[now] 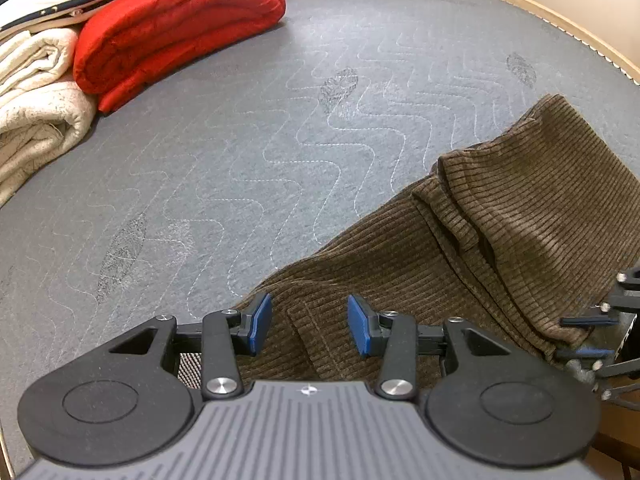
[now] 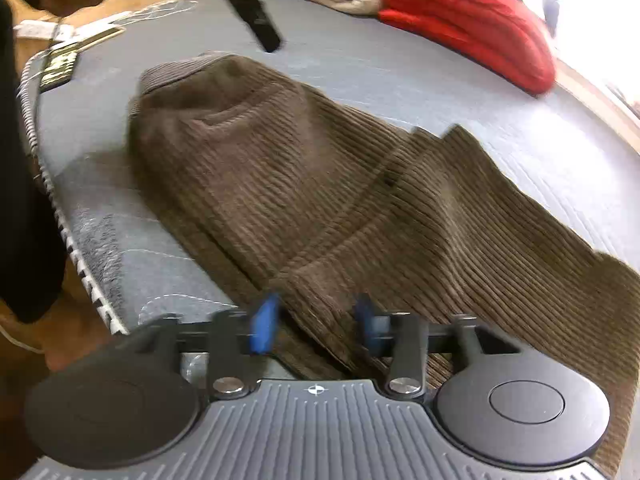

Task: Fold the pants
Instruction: 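Fold the cuff end over toward the waistband with the right gripper while the left gripper grasps the pants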

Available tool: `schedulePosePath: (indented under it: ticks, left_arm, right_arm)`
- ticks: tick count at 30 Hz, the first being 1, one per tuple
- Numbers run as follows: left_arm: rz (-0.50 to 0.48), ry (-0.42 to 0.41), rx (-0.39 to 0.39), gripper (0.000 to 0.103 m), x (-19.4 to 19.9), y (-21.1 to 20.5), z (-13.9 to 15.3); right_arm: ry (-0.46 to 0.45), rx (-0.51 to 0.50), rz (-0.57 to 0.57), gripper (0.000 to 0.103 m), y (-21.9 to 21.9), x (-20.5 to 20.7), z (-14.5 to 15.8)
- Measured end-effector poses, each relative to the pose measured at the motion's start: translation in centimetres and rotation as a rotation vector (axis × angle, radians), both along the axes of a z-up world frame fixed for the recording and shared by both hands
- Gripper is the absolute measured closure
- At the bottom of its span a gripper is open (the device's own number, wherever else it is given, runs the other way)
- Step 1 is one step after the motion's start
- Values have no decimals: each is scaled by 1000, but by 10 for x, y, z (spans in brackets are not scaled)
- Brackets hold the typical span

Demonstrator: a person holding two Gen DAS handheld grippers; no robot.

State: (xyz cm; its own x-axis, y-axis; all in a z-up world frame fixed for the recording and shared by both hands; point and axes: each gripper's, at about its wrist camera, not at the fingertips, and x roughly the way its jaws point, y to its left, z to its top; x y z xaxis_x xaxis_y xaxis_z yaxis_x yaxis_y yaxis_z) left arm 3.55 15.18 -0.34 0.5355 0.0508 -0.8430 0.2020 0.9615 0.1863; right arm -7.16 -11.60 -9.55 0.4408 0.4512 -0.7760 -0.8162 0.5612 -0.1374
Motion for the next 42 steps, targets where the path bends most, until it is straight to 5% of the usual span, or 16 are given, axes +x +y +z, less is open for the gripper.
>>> schedulePosePath:
  ticks: [3,10,13,15,17,23,30,33,34,38,42]
  left_arm:
    - [9,6,-40,56,4,0,1]
    - [117,117,-401,56,32,5,-8]
    - [141,157,-478,56,49,-8,-19]
    - [150,179,-510,56,61,-19,-26]
    - [169,209,-536,52,73,-29,-37]
    - [212,271,-536,41,100,-57,-67]
    - [219,295,-489,41,113,-71,-90]
    - [196,270,-491,82,110,-75,-83]
    - [186,246,-478,86,108,-75,-77]
    - [187,120,-509,88,100,-63,-50]
    - [208,128,-444,85,100,-63,-55]
  right_arm:
    - [-99,29,37,86,-5,-17,22]
    - [-81,-81,113,81,0,-28,-11]
    - [-128,-35,101,66,1,-31,-2]
    - [-143,-25,86,41,2,-32,-3]
    - [-141,-54,95,41,5,-31,-10]
    - [-170,-130,139,44,16,-27,-31]
    - [-142,-13,94,72,-3,-14,-4]
    - [-206,79,29,75,-12,-14,22]
    - [-218,115,9,75,-16,-14,30]
    - [-249,194,-3,75,-24,-19,47]
    - [-211,104,42,73,-11,-21,21]
